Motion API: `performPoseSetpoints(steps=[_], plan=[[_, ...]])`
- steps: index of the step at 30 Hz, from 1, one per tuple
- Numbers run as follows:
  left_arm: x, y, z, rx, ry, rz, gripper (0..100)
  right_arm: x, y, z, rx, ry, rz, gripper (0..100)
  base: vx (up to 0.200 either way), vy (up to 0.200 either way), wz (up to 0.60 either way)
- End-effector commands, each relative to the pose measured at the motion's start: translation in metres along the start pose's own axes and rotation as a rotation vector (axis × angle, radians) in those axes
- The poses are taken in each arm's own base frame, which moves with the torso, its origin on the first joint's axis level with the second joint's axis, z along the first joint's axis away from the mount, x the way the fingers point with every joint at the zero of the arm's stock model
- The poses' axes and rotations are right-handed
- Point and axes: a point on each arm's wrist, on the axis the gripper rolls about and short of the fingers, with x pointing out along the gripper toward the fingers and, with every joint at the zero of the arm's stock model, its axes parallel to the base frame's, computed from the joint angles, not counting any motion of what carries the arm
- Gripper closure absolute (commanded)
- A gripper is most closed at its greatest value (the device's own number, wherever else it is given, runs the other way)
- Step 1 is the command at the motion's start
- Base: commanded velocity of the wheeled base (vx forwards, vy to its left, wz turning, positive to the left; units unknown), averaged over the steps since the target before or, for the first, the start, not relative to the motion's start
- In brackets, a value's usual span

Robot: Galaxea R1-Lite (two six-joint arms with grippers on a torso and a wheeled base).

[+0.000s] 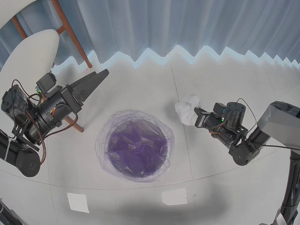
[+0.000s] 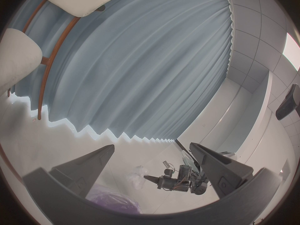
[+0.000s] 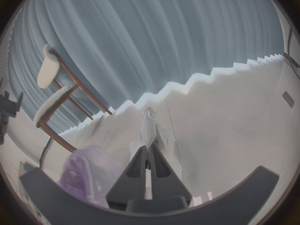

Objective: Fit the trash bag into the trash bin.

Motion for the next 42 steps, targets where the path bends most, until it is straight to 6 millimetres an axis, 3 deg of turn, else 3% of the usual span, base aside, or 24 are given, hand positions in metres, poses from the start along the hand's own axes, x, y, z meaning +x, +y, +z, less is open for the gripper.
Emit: performPoseSetpoints(steps=[1,5,8,13,19,28,38,42], plan=[[0.0,-0.003,0.002,0.004,-0.007,-0.007,0,-0.039,0.031,0.038,0.004,-0.074,0.079,100,0.0,0.0,0.0],[0.0,-0.004,0.004,0.006,-0.01,-0.01,0,-0.05,0.049,0.043,0.0,-0.098,0.134,100,0.0,0.0,0.0],[0.0,-0.004,0.004,0.006,-0.01,-0.01,0,-0.064,0.074,0.045,-0.001,-0.104,0.205,100,0.0,0.0,0.0],[-0.001,-0.005,0.004,0.007,-0.011,-0.014,0,-0.078,0.103,0.036,-0.002,-0.079,0.295,100,0.0,0.0,0.0],[-0.004,-0.009,0.005,0.003,-0.007,-0.019,0,-0.084,0.123,0.014,-0.008,-0.026,0.36,100,0.0,0.0,0.0],[-0.005,-0.014,0.003,-0.004,-0.008,-0.017,0,-0.077,0.133,-0.023,-0.029,0.068,0.382,100,0.0,0.111,0.0],[-0.003,-0.018,0.0,-0.013,0.0,-0.032,0,-0.062,0.119,-0.082,-0.06,0.156,0.35,100,0.0,0.2,0.0],[-0.003,-0.018,0.0,-0.014,0.002,-0.036,0,-0.054,0.107,-0.102,-0.061,0.143,0.33,100,0.0,0.0,0.0]])
